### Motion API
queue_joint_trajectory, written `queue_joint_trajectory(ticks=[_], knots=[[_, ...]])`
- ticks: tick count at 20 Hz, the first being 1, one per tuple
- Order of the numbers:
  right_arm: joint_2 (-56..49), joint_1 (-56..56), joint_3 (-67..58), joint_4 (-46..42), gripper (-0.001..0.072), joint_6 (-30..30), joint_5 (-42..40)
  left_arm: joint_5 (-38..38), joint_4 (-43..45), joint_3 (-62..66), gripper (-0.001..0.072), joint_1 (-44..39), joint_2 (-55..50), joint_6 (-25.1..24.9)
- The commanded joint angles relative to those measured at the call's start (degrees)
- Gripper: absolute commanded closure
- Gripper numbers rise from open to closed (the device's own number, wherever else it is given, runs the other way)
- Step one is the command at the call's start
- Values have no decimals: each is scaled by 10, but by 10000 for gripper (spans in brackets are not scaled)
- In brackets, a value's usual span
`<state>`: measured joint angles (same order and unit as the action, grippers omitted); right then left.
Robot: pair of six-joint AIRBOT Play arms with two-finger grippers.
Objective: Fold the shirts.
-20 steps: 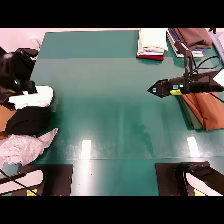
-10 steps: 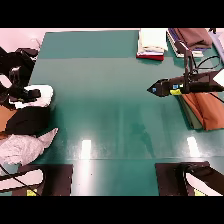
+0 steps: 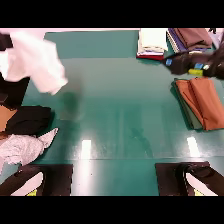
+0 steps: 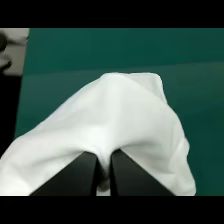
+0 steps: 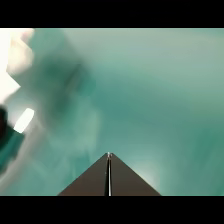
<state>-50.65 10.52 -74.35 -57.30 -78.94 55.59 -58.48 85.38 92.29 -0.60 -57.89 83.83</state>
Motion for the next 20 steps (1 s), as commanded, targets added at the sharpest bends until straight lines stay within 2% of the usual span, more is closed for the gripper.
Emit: queue_joint_trajectory(ticks=[1,7,8,9,10,12,16,20], knots=[[-13,-11,-93,-27,690,-1,10,-20,-8,69,680,-144,23,-19],[-60,-78,-221,-26,690,-2,104,-14,-24,69,679,-402,-97,-19],[-66,-82,-235,-27,690,-2,118,-2,-36,69,640,-432,-127,-31],[-70,-85,-245,-27,690,-2,130,12,-45,69,318,-454,-156,-47],[-71,-85,-251,-27,689,-2,139,20,-45,69,136,-462,-176,-45],[-68,-85,-251,-27,690,-2,143,15,-41,69,139,-436,-193,-24],[-66,-85,-251,-27,689,-2,155,-54,-46,60,139,-260,-194,43],[-67,-85,-251,-27,690,-2,158,-65,-104,-60,139,-104,-194,47]])
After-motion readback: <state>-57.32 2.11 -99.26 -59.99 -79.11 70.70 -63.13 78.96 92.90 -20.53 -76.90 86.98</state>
